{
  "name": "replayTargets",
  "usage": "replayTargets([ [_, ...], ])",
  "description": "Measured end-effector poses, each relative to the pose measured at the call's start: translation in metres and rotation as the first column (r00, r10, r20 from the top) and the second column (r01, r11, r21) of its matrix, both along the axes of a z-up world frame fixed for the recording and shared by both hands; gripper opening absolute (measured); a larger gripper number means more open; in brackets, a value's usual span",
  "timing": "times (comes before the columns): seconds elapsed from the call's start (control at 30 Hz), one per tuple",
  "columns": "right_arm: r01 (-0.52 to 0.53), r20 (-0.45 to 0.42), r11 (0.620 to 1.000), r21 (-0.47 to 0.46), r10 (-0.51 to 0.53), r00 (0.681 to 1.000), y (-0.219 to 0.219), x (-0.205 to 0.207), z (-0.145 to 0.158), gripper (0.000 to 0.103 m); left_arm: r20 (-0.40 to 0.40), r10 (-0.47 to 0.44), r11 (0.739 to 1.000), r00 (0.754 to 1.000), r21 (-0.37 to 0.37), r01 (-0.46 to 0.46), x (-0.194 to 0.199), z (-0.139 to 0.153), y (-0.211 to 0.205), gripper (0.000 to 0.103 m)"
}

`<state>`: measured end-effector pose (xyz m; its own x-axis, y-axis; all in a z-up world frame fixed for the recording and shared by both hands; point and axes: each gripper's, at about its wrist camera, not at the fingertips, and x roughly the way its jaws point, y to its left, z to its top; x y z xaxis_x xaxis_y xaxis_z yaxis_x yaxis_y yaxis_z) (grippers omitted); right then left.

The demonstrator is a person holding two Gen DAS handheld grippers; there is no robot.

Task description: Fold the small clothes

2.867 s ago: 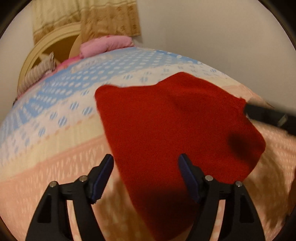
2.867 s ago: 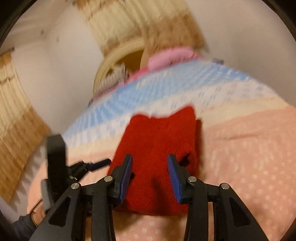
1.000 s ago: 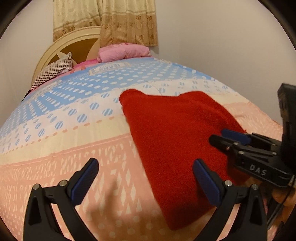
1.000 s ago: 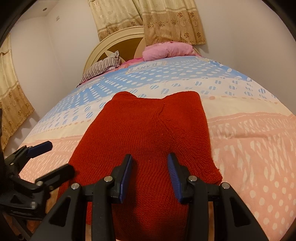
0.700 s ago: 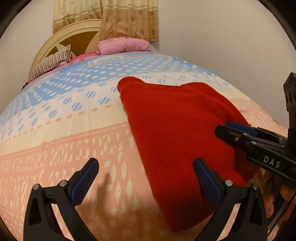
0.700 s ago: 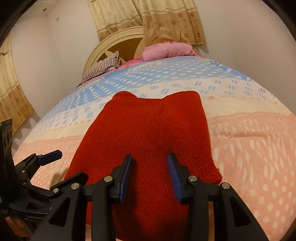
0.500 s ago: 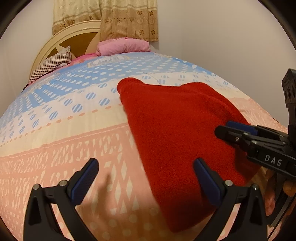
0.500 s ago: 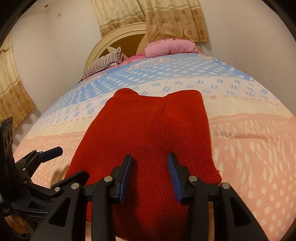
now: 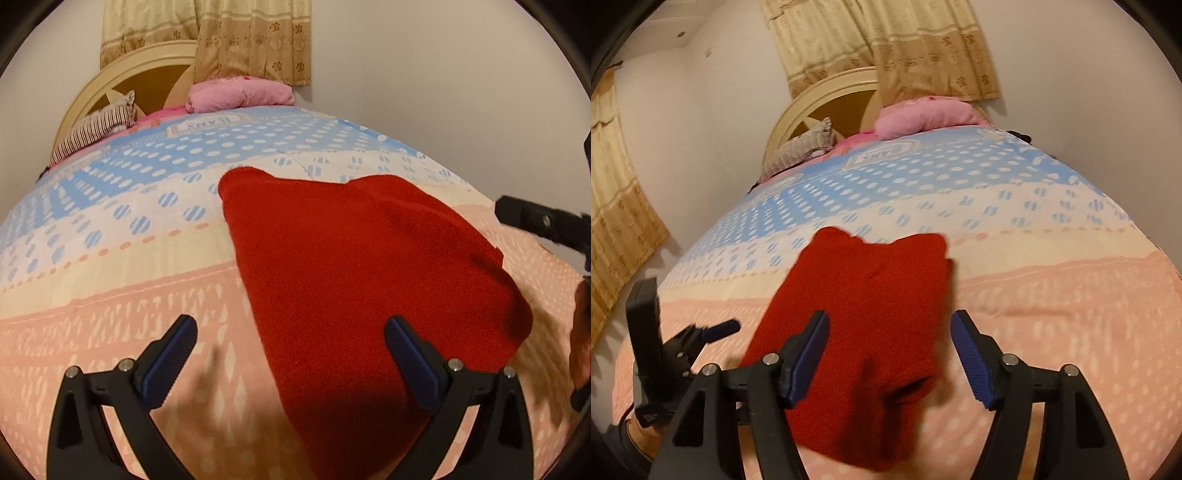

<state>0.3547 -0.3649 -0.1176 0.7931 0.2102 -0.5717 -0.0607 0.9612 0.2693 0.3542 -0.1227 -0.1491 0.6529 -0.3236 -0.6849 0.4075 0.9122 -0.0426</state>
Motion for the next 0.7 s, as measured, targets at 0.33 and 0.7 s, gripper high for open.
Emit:
replayTargets([
  [0.33,0.075,-0.147,0.971,0.227,-0.042,0.988,-0.063,0.059,-0.041,0.069,-0.148,-0.040,0.981,0.988,-0.192,0.011,0.015,-0.019,0.018,0.103],
  [0.7,-0.011,-0.195,0.951,0.308,0.074,0.978,-0.043,0.106,-0.067,0.069,-0.170,-0.071,0.968,0.983,-0.248,0.027,0.013,-0.022,0.018,0.100],
])
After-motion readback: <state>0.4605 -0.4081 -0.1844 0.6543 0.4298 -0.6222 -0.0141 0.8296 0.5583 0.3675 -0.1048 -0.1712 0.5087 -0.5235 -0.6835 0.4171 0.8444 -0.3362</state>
